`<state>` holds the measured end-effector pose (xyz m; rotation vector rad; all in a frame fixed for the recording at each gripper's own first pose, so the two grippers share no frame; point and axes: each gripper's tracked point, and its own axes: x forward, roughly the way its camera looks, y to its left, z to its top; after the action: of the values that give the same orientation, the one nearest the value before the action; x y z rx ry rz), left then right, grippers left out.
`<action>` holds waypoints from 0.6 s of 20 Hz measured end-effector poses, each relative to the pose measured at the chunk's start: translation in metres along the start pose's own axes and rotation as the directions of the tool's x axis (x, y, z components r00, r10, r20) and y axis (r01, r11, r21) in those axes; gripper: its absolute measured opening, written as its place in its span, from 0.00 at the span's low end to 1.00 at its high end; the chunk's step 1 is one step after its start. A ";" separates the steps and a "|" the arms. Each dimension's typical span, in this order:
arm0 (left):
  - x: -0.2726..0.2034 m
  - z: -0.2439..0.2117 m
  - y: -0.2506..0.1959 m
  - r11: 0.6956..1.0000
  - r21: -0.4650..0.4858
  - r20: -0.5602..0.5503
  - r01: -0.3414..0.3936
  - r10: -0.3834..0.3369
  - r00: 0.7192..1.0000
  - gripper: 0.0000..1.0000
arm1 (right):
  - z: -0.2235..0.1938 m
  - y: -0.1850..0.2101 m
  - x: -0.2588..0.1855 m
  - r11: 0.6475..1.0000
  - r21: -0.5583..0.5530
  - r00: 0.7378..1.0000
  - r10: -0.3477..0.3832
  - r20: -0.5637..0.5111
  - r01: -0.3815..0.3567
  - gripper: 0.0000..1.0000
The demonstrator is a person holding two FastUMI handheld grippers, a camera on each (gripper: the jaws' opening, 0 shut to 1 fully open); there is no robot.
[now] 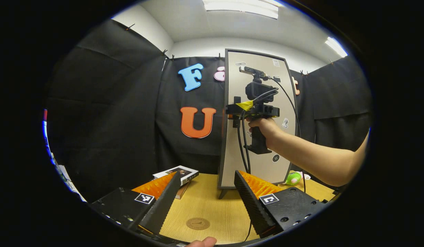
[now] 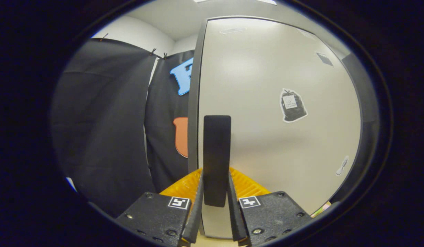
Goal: Open the cabinet door with the right hand, grasp the bottle in the cabinet with the left hand and place it on the coaster, then close the cabinet door with the right hand.
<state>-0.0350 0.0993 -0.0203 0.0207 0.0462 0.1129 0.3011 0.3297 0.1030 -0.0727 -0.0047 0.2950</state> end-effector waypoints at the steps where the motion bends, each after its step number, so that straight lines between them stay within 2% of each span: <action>1: 0.000 0.000 0.000 1.000 -0.001 0.002 -0.003 0.003 1.000 0.95 | 0.000 0.001 -0.001 1.000 0.007 1.000 0.003 0.000 -0.003 0.35; 5: 0.000 -0.001 0.002 1.000 0.001 -0.002 -0.005 0.005 1.000 0.95 | -0.001 0.001 -0.001 1.000 -0.002 1.000 0.001 -0.012 -0.001 0.25; 12: 0.002 -0.001 -0.001 1.000 -0.001 -0.004 0.002 -0.002 1.000 0.95 | 0.000 0.006 -0.020 0.997 0.014 0.996 0.081 -0.028 -0.080 0.23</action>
<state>-0.0333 0.0989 -0.0212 0.0195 0.0497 0.1111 0.2805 0.3292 0.1025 -0.0648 0.0282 0.3745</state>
